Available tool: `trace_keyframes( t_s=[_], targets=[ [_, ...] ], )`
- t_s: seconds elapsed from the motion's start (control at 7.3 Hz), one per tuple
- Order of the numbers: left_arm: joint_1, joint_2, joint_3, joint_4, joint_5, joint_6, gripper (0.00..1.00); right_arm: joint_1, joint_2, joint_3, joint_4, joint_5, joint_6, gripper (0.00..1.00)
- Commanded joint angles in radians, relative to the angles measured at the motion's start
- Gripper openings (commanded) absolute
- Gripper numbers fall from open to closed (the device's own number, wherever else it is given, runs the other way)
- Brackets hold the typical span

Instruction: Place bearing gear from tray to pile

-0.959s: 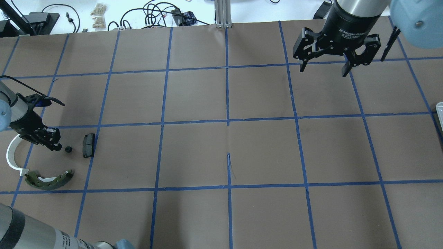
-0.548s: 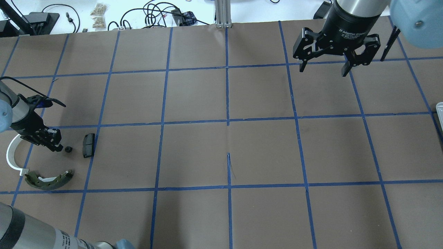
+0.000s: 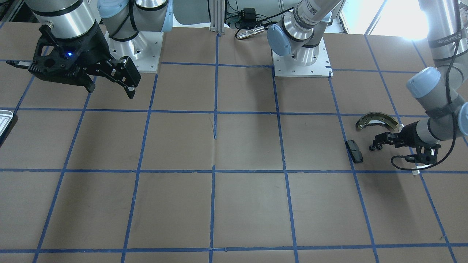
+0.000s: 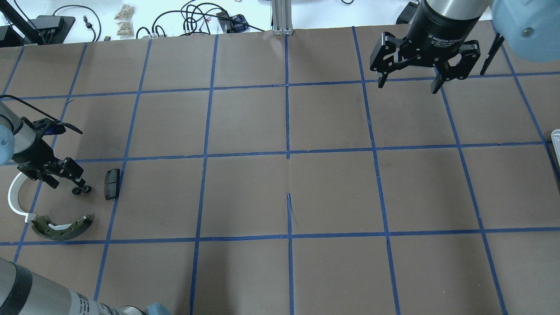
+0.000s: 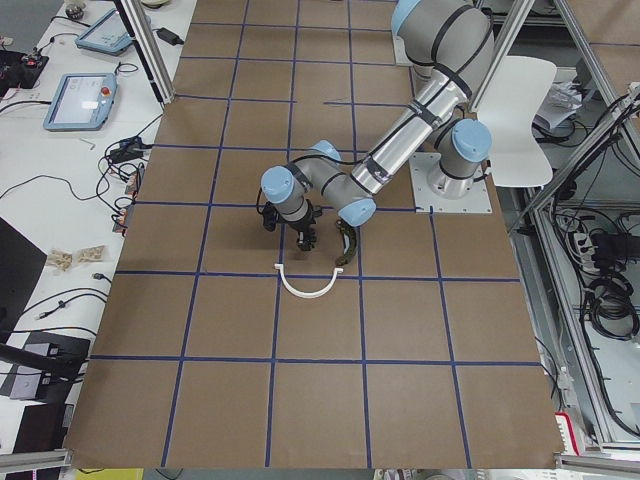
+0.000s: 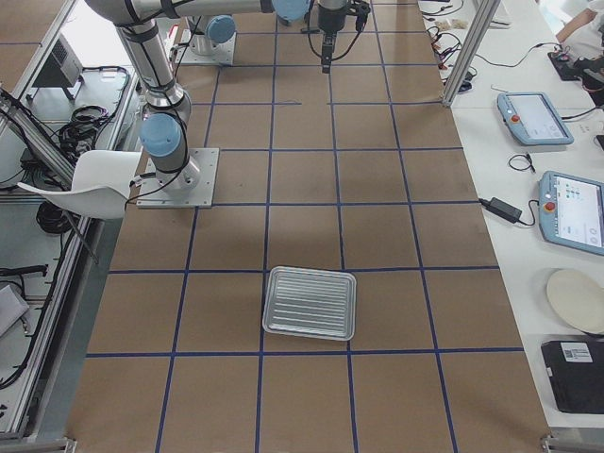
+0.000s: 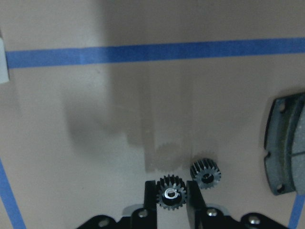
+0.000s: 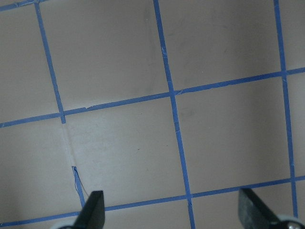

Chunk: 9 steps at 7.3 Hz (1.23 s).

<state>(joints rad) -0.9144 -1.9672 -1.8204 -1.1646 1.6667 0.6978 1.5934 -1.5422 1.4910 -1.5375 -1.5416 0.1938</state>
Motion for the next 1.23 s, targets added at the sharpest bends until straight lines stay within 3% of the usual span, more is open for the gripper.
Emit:
trace_keyframes(
  t_s=[0.0,0.27,0.41,0.55,0.82,1.1],
  targets=[
    [-0.053,0.040,0.108,-0.127,-0.002,-0.032,0.91,0.000,-0.001,0.000,-0.001,0.000,0.001,1.00],
    [-0.208,0.083,0.305,-0.347,-0.019,-0.180,0.97,-0.001,-0.001,0.000,-0.007,-0.002,-0.001,1.00],
    [-0.298,0.108,0.387,-0.436,-0.074,-0.263,1.00,-0.001,0.001,0.000,-0.012,-0.002,-0.001,1.00],
    [-0.396,0.132,0.438,-0.455,-0.081,-0.337,1.00,0.000,0.001,0.000,-0.012,-0.002,-0.001,1.00],
    [-0.579,0.172,0.452,-0.472,-0.087,-0.386,1.00,0.000,0.001,0.000,-0.013,-0.002,-0.001,1.00],
    [-0.671,0.224,0.412,-0.480,-0.111,-0.429,1.00,0.000,0.001,0.000,-0.013,-0.002,-0.002,1.00]
  ],
)
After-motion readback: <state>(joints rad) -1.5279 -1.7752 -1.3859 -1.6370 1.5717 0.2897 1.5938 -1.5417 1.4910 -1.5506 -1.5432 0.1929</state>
